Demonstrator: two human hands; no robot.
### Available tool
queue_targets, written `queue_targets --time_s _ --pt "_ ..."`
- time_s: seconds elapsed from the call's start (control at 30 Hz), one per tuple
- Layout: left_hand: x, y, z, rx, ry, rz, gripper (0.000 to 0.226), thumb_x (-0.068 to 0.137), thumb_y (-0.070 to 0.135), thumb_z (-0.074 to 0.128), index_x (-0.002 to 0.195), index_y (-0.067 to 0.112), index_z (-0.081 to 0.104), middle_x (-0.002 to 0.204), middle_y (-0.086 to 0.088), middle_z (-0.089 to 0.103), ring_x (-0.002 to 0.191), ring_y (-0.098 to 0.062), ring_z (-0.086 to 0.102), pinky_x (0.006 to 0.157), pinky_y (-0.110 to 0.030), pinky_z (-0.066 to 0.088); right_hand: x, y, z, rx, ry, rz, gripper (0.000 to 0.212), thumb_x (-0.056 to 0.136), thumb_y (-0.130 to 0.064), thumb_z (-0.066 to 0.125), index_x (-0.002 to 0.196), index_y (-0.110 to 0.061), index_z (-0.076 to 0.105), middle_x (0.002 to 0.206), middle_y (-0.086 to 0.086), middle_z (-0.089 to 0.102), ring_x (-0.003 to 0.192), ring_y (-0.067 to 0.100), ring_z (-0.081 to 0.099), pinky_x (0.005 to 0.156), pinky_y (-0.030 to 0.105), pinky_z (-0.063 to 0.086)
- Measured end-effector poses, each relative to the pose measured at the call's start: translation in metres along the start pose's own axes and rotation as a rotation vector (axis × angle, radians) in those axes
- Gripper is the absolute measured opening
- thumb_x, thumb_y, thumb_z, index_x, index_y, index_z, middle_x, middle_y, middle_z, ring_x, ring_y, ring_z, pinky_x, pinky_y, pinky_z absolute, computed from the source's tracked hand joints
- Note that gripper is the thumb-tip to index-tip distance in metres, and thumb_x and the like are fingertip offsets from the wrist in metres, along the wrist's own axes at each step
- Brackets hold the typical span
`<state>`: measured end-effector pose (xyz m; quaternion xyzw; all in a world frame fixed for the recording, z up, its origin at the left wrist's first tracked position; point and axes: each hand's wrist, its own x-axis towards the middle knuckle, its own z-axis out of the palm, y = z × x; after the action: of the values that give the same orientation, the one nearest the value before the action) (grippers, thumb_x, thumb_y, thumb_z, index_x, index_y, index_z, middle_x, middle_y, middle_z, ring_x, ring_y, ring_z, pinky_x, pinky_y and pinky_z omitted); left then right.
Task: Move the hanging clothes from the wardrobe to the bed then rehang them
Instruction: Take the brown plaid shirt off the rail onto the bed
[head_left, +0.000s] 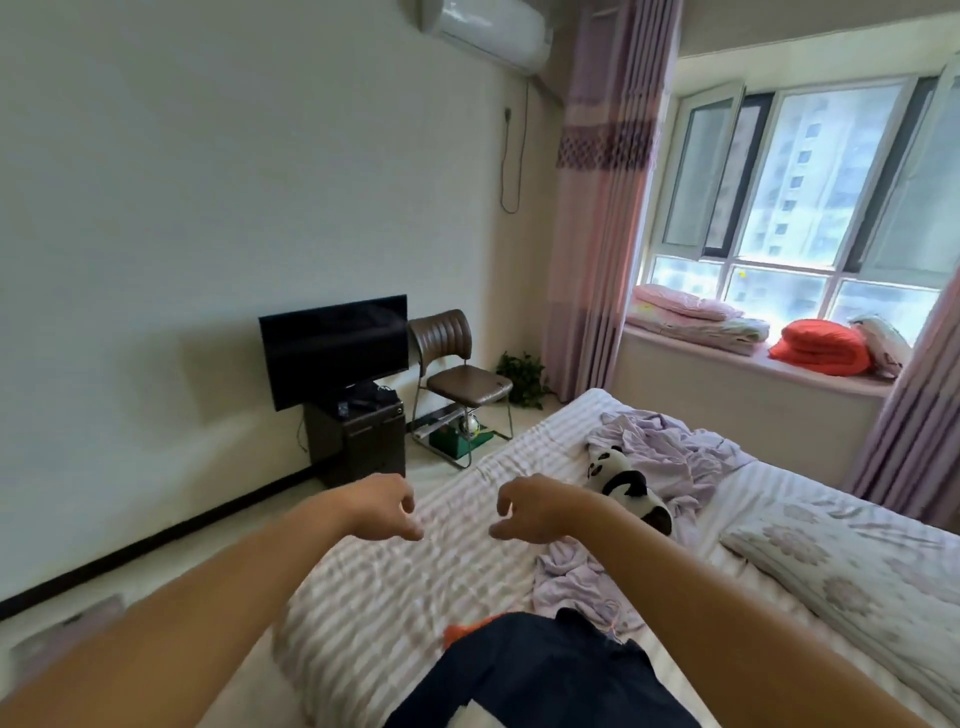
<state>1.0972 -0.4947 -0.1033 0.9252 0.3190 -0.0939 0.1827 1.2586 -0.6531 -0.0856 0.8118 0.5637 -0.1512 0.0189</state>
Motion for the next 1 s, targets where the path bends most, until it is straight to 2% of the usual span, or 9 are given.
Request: queue_targets --time_s 0.1,0.33,0.4,0.47,0.53,0.6,0.73,0.83,1.0 --pt "-0.064 -0.030 -0.004 -0.017 0.037 -0.088 0.042 0.085 0.044 0.069 0.116 0.017 0.061 0.118 -0.002 0.061 0.098 -0.013 0.056 0.090 -0.032 0.049 -0.016 -0.050 -0.003 -0.033 -0.022 -0.106 0.049 0.097 -0.044 0.053 0.125 -0.005 0.060 0.127 0.012 0.059 0.113 0.026 0.056 0.095 0.037 0.046" --pt "-0.212 -0.101 -0.014 -0.068 0.129 -0.311 0.038 0.087 0.043 0.066 0.107 0.011 0.064 0.113 -0.006 0.065 0.098 -0.020 0.061 0.092 -0.036 0.049 -0.048 -0.176 0.001 -0.088 -0.019 -0.348 0.048 0.096 -0.043 0.055 0.126 -0.006 0.058 0.124 0.010 0.058 0.109 0.025 0.057 0.093 0.037 0.050" --pt "-0.251 -0.121 -0.014 -0.087 0.154 -0.369 0.039 0.087 0.042 0.067 0.110 0.010 0.065 0.112 -0.006 0.065 0.101 -0.021 0.062 0.089 -0.034 0.050 -0.054 -0.213 0.006 -0.111 -0.023 -0.399 0.047 0.096 -0.043 0.055 0.124 -0.006 0.059 0.119 0.010 0.060 0.104 0.024 0.059 0.089 0.035 0.049" --pt "-0.290 -0.143 -0.011 -0.089 0.172 -0.411 0.029 0.085 0.043 0.068 0.096 0.016 0.062 0.103 -0.003 0.062 0.091 -0.018 0.059 0.083 -0.033 0.048 -0.061 -0.251 0.011 -0.136 -0.020 -0.443 0.045 0.096 -0.043 0.054 0.116 -0.004 0.063 0.110 0.012 0.064 0.094 0.023 0.059 0.081 0.033 0.048" --pt "-0.331 -0.166 -0.008 -0.096 0.193 -0.463 0.027 0.086 0.043 0.068 0.093 0.019 0.058 0.101 -0.001 0.058 0.088 -0.016 0.053 0.084 -0.033 0.048 -0.072 -0.293 0.017 -0.166 -0.017 -0.491 0.044 0.096 -0.042 0.052 0.110 -0.002 0.064 0.102 0.012 0.064 0.085 0.022 0.057 0.073 0.031 0.045" --pt "-0.376 -0.189 -0.003 -0.106 0.207 -0.528 0.032 0.087 0.042 0.067 0.100 0.013 0.063 0.106 -0.004 0.062 0.091 -0.016 0.054 0.086 -0.033 0.048 -0.088 -0.335 0.023 -0.173 -0.022 -0.546 0.044 0.097 -0.041 0.051 0.115 -0.003 0.063 0.106 0.009 0.063 0.091 0.022 0.057 0.078 0.031 0.045" --pt "-0.476 -0.231 0.013 -0.152 0.240 -0.640 0.040 0.089 0.041 0.065 0.113 0.008 0.064 0.110 -0.005 0.059 0.092 -0.017 0.053 0.083 -0.029 0.043 -0.128 -0.423 0.039 -0.181 -0.026 -0.651 0.047 0.097 -0.041 0.052 0.127 -0.005 0.058 0.127 0.009 0.058 0.115 0.028 0.055 0.099 0.040 0.045" --pt "-0.555 -0.258 0.025 -0.186 0.275 -0.726 0.044 0.089 0.042 0.065 0.121 0.011 0.061 0.125 -0.006 0.059 0.109 -0.020 0.058 0.092 -0.031 0.045 -0.159 -0.495 0.055 -0.242 -0.028 -0.731 0.049 0.097 -0.043 0.052 0.128 -0.005 0.058 0.130 0.010 0.057 0.119 0.029 0.053 0.099 0.038 0.044" --pt "-0.675 -0.297 0.047 -0.241 0.332 -0.862 0.052 0.088 0.043 0.066 0.131 0.015 0.056 0.132 -0.003 0.053 0.114 -0.019 0.053 0.091 -0.027 0.043 -0.216 -0.605 0.079 -0.286 -0.041 -0.876 0.048 0.099 -0.043 0.049 0.129 -0.006 0.056 0.132 0.009 0.054 0.119 0.028 0.051 0.092 0.034 0.041"
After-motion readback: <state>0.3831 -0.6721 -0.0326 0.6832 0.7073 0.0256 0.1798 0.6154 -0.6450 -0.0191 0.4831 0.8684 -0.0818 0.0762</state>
